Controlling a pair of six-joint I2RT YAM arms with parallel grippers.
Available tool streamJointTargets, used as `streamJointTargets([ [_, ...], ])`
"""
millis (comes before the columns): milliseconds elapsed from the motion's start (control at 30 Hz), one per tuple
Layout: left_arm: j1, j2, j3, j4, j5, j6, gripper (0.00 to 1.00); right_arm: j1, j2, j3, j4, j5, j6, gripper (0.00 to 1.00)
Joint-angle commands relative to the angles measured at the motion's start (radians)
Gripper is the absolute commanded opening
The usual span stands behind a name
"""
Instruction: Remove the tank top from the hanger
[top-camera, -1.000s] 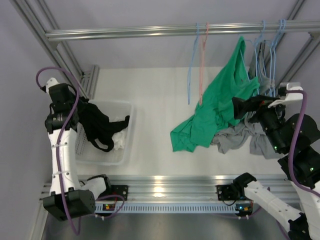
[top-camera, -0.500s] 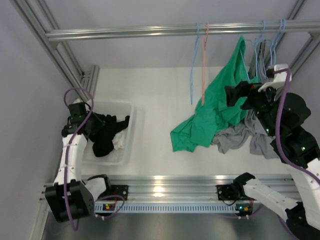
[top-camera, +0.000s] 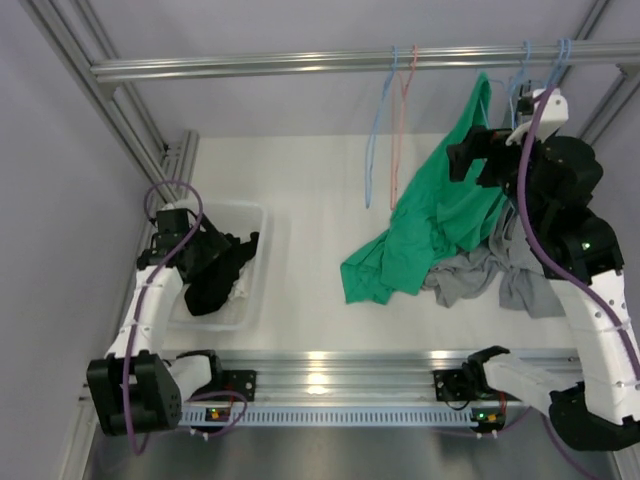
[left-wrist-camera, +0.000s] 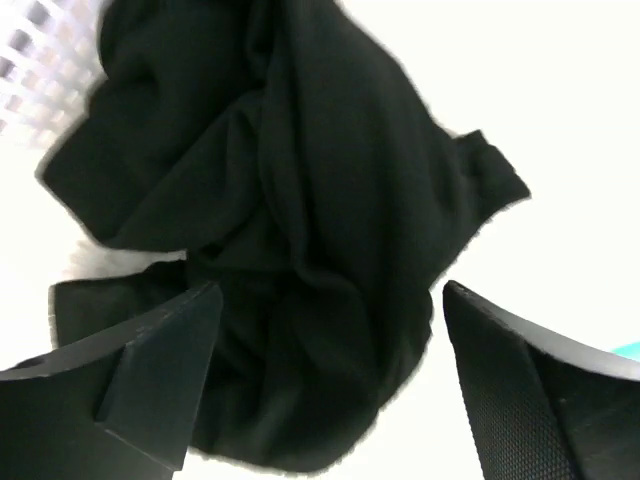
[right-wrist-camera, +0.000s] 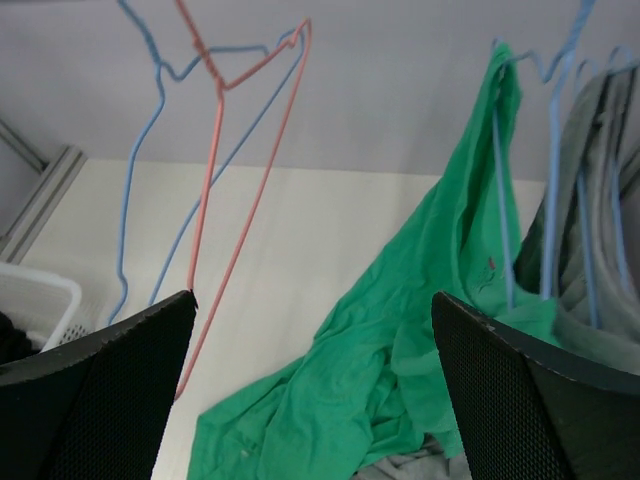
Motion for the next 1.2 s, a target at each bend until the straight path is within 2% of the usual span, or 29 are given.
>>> streamJointTargets([
  [0,-0.009,-0.137,0.179,-0.050,-0.034,0.043,0.99,-0.119,0.028,0.130,-0.030,-0.029,-0.034,0.99],
  [67,-0.012,-0.195,0.259,-0.102,-0.012,0.093,0.99,-0.177,0.071,0.179,-0.070,-0.075,-0.042,0.99],
  [100,-0.012,-0.226,0.333,-0.142,0.007,0.113,0.99,-0.237,0.084,0.191,-0.078,-0.150,-0.042,0.99],
  [167,-0.012,-0.255,0.398,-0.183,0.079,0.187,0.99,-0.291,0.114,0.199,-0.084,-0.221,-0.036,0.99],
  [233,-0.020,-0.331,0.425,-0.202,0.084,0.225,0.99,-0.338,0.138,0.208,-0.082,-0.250,-0.066,0.99],
  [333,-0.081,-0.451,0.390,-0.181,0.077,0.201,0.99,-0.375,0.190,0.228,-0.082,-0.215,-0.098,0.98],
  [433,-0.098,-0.516,0.317,-0.156,0.078,0.215,0.99,-0.401,0.258,0.248,-0.082,-0.206,-0.109,0.89],
  [467,-0.139,-0.523,0.285,-0.145,0.067,0.218,0.99,-0.407,0.270,0.251,-0.081,-0.198,-0.108,0.84],
  [600,-0.236,-0.531,0.246,-0.141,-0.036,0.249,0.99,-0.417,0.312,0.253,-0.079,-0.181,-0.114,0.77],
  [633,-0.256,-0.533,0.243,-0.142,-0.072,0.258,0.99,-0.417,0.325,0.250,-0.079,-0.199,-0.115,0.70],
  [700,-0.299,-0.533,0.237,-0.142,-0.091,0.264,0.99,-0.417,0.332,0.227,-0.078,-0.233,-0.109,0.64],
  [733,-0.307,-0.528,0.235,-0.141,-0.093,0.267,0.99,-0.417,0.339,0.221,-0.076,-0.239,-0.108,0.58],
  [800,-0.313,-0.520,0.234,-0.141,-0.087,0.270,0.99,-0.417,0.347,0.215,-0.075,-0.233,-0.108,0.51],
  [867,-0.316,-0.514,0.232,-0.141,-0.068,0.272,0.99,-0.417,0.356,0.216,-0.070,-0.217,-0.111,0.38],
  [1033,-0.327,-0.500,0.232,-0.141,-0.057,0.278,0.99,-0.415,0.355,0.227,-0.056,-0.186,-0.100,0.20],
  [1067,-0.327,-0.499,0.232,-0.141,-0.050,0.279,0.99,-0.414,0.355,0.230,-0.055,-0.186,-0.098,0.10],
  [1167,-0.330,-0.497,0.225,-0.141,-0.041,0.279,0.99,-0.403,0.355,0.233,-0.050,-0.178,-0.089,0.00],
])
